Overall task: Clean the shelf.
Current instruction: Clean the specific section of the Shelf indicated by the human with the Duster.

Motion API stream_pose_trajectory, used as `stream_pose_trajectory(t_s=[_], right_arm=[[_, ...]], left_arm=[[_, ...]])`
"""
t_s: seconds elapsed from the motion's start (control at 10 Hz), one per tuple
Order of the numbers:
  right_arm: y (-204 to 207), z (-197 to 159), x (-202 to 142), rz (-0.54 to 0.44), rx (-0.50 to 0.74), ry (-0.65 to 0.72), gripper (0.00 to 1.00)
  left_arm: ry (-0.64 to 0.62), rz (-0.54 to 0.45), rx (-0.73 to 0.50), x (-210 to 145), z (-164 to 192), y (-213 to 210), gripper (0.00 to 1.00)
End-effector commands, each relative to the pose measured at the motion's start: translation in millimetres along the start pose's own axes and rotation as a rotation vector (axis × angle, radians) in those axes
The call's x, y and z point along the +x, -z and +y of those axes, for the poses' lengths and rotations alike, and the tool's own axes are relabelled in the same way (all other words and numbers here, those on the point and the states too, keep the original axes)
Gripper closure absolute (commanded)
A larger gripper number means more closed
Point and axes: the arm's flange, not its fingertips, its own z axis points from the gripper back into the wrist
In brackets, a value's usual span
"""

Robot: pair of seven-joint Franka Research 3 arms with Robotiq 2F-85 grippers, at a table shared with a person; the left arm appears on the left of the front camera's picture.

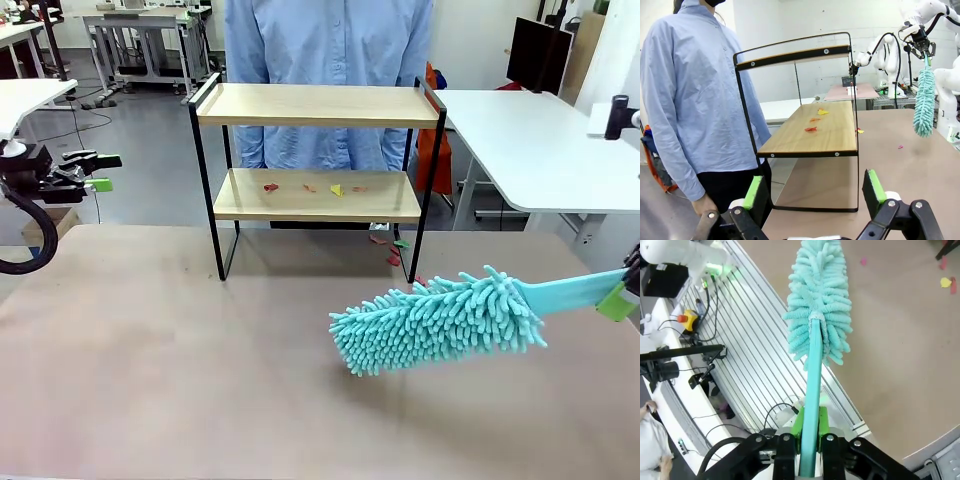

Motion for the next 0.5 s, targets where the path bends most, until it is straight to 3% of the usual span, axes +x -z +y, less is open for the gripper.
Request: stream_pose_trajectory(t_s=[0.0, 0.4], right_arm=[[0.0, -3.9, 3.0, 0.003, 0.012, 0.007, 0.88], [0.0, -3.9, 3.0, 0.003, 0.012, 0.007, 0.88]], left_arm=[[0.008, 0.0, 0.0, 2.6, 0.0, -0.3, 0.0], [0.008, 0.0, 0.0, 2.6, 0.0, -0.3, 0.0]])
